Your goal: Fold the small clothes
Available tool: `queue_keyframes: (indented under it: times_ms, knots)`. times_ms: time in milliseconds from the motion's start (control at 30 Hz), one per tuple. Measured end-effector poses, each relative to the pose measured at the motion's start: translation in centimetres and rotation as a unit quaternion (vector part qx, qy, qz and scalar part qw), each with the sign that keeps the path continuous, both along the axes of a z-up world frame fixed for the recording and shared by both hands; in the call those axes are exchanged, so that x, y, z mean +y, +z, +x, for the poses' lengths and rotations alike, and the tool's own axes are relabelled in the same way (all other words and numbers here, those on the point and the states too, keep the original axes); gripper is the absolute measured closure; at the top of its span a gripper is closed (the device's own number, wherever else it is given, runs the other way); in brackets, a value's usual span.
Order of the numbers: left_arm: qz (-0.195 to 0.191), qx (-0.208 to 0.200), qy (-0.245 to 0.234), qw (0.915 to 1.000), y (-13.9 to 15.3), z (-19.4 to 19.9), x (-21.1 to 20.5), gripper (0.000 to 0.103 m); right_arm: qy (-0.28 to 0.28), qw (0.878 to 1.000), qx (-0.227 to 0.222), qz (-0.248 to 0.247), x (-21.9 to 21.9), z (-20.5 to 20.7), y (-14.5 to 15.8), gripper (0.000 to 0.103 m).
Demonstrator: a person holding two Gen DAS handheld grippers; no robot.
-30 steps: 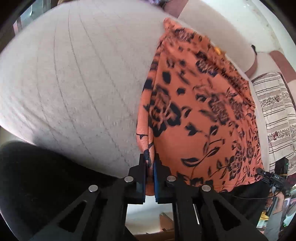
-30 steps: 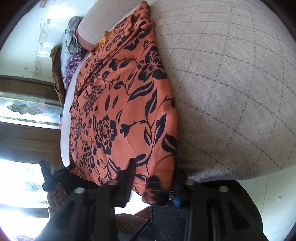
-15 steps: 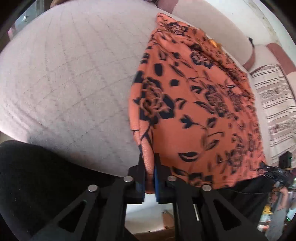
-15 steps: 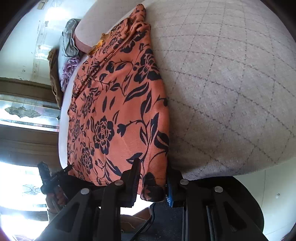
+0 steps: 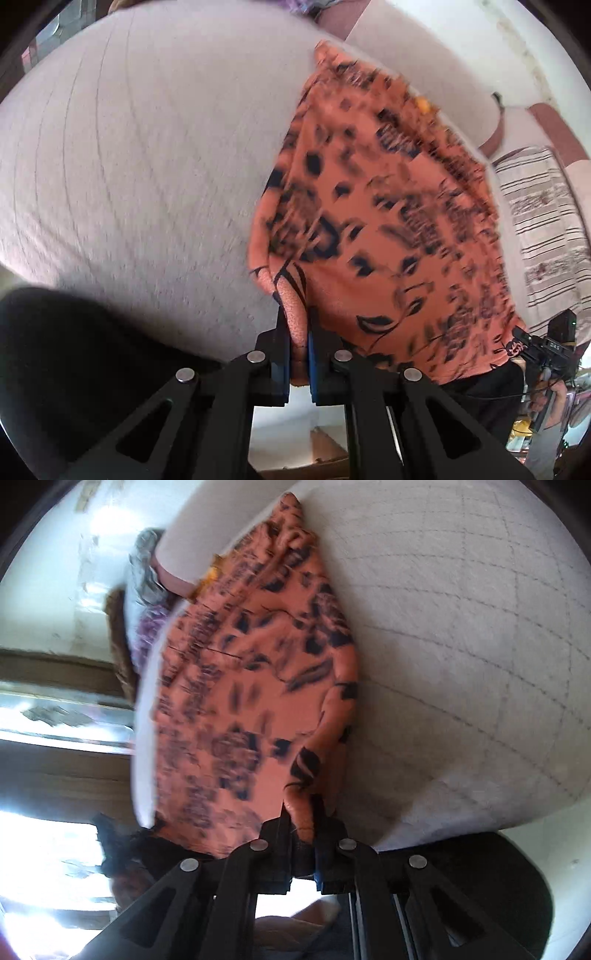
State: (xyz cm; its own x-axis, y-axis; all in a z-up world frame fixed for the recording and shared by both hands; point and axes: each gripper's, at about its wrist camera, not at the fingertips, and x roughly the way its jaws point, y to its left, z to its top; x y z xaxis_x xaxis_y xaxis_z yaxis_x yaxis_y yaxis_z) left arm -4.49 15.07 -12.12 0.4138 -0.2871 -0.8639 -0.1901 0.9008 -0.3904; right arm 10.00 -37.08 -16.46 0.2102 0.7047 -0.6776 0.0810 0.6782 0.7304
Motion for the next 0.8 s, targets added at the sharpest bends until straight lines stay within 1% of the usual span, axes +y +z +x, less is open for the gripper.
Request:
queue_keyframes:
  times_ms: [67, 100, 133, 167, 200, 233, 267, 300, 333, 367, 400, 467, 500, 533, 567, 600, 633, 667, 700, 733, 767, 800]
  knots:
    - [-0.003, -0.027, -0.002, 0.9996, 1.4, 0.3, 0.0, 0.096, -0.001, 1.0, -0.023, 0.002, -0.1, 0.4, 1.7, 0.095]
    - [0.0, -0.025, -0.001, 0.9997, 1.1, 0.6, 0.1, 0.096, -0.002, 0.999, -0.032, 0.003, -0.2, 0.8, 2.4, 0.095]
    - [0.002, -0.012, -0.002, 0.9999, 0.4, 1.1, 0.0, 0.096, -0.004, 0.999, -0.035, 0.002, -0.1, 1.1, 2.6, 0.095]
    - [0.007, 0.017, -0.001, 0.9998, -0.9, 1.5, 0.0, 0.096, -0.005, 1.0, -0.03, 0.001, -0.1, 1.5, 2.2, 0.095]
    - [0.009, 0.034, -0.003, 0.9994, -1.8, 1.5, 0.0, 0.096, -0.005, 1.0, -0.019, 0.002, 0.1, 1.6, 1.5, 0.095]
    - [0.009, 0.037, -0.006, 0.9993, -1.7, 1.4, 0.0, 0.096, -0.003, 1.0, -0.005, 0.001, 0.3, 1.7, 0.7, 0.095]
    - [0.01, 0.031, -0.011, 0.9994, -1.1, 1.6, -0.1, 0.096, 0.001, 1.0, 0.008, -0.002, 0.5, 1.7, 0.0, 0.095]
    - [0.009, 0.016, -0.016, 0.9997, 0.2, 2.1, 0.0, 0.096, 0.002, 1.0, 0.015, -0.001, 0.7, 1.9, -0.4, 0.095]
    - [0.003, -0.007, -0.021, 0.9997, 2.0, 3.0, 0.1, 0.096, -0.001, 1.0, 0.012, 0.006, 0.8, 2.2, -0.2, 0.095]
    - [-0.003, -0.033, -0.028, 0.9991, 3.9, 4.3, 0.2, 0.096, -0.003, 1.0, 0.002, 0.013, 0.7, 3.0, 0.5, 0.095]
    - [-0.007, -0.048, -0.031, 0.9983, 5.1, 5.7, 0.2, 0.096, -0.005, 1.0, -0.006, 0.016, 0.6, 3.7, 1.1, 0.095]
    - [-0.019, -0.098, -0.04, 0.9942, 8.7, 10.0, 0.5, 0.096, -0.014, 0.999, -0.037, 0.031, 0.2, 6.7, 3.3, 0.095]
    - [-0.02, -0.115, -0.038, 0.9925, 9.9, 11.9, 0.6, 0.096, -0.022, 0.997, -0.06, 0.043, -0.1, 9.0, 5.0, 0.095]
    - [-0.022, -0.13, -0.034, 0.9907, 10.8, 14.0, 0.7, 0.096, -0.033, 0.995, -0.08, 0.05, -0.4, 11.0, 6.5, 0.095]
    - [-0.023, -0.147, -0.032, 0.9883, 11.7, 16.3, 0.8, 0.095, -0.053, 0.991, -0.112, 0.056, -1.0, 14.0, 8.5, 0.095]
    - [-0.017, -0.163, -0.033, 0.9859, 12.1, 19.0, 0.7, 0.092, -0.073, 0.987, -0.135, 0.055, -1.5, 16.3, 9.9, 0.095]
    - [-0.008, -0.177, -0.02, 0.9839, 11.9, 21.4, 0.7, 0.091, -0.096, 0.983, -0.147, 0.053, -2.0, 18.6, 10.6, 0.093]
    - [0.008, -0.188, -0.002, 0.9822, 11.1, 23.8, 0.7, 0.077, -0.115, 0.981, -0.15, 0.051, -2.3, 20.1, 10.8, 0.092]
    - [0.025, -0.186, 0.008, 0.9823, 9.8, 25.8, 0.3, 0.043, -0.136, 0.978, -0.151, 0.047, -2.6, 22.3, 10.5, 0.088]
    - [0.039, -0.172, 0.021, 0.9841, 8.2, 27.8, 0.2, 0.029, -0.141, 0.978, -0.148, 0.042, -2.4, 24.8, 9.2, 0.067]
    - [0.056, -0.146, 0.041, 0.9868, 6.2, 29.4, 0.5, 0.024, -0.145, 0.979, -0.137, 0.036, -2.2, 26.0, 7.9, 0.047]
    - [0.061, -0.13, 0.046, 0.9886, 5.0, 30.3, 0.5, 0.025, -0.157, 0.981, -0.115, 0.017, -1.9, 27.0, 6.2, 0.015]
